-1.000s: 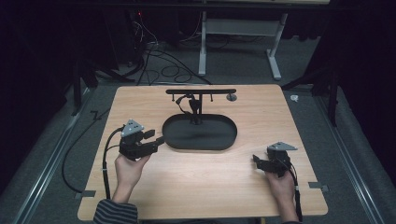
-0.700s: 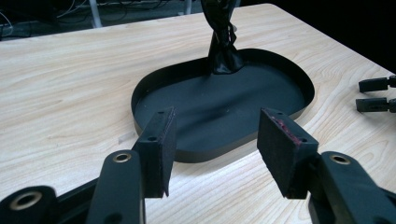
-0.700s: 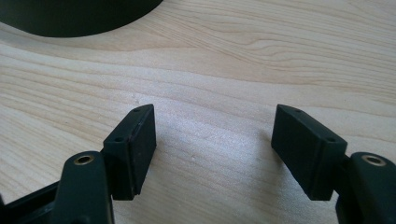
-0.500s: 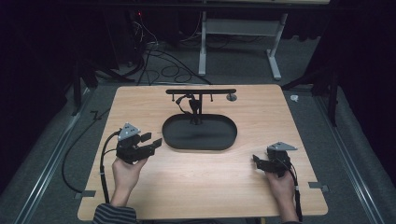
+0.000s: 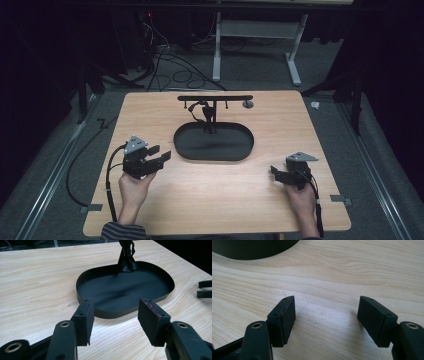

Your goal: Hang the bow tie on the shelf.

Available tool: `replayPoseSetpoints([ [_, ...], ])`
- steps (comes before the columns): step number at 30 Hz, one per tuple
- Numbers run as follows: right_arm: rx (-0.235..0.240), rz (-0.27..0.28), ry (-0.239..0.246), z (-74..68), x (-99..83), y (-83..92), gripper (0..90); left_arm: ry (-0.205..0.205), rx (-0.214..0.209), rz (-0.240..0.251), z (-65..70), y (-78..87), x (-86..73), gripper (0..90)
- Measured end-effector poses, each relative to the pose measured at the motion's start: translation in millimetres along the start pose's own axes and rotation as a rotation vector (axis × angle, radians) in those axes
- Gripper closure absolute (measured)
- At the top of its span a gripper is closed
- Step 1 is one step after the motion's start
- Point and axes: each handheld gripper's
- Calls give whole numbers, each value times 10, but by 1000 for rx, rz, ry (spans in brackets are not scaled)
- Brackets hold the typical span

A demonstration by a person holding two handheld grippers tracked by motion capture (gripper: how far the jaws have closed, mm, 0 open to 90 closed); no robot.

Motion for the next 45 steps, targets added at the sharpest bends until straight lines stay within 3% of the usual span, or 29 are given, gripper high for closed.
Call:
replayPoseSetpoints([
  [45,1,0,0,0,0,0,320,83,75,-67,-163,46,-414,466],
])
Point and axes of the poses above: each handheld gripper's, and its own axes: y roughly backward along the jaws, x roughly out of its top, z roughly to its right, and after that the axes turned 9 degrees about z, right-handed
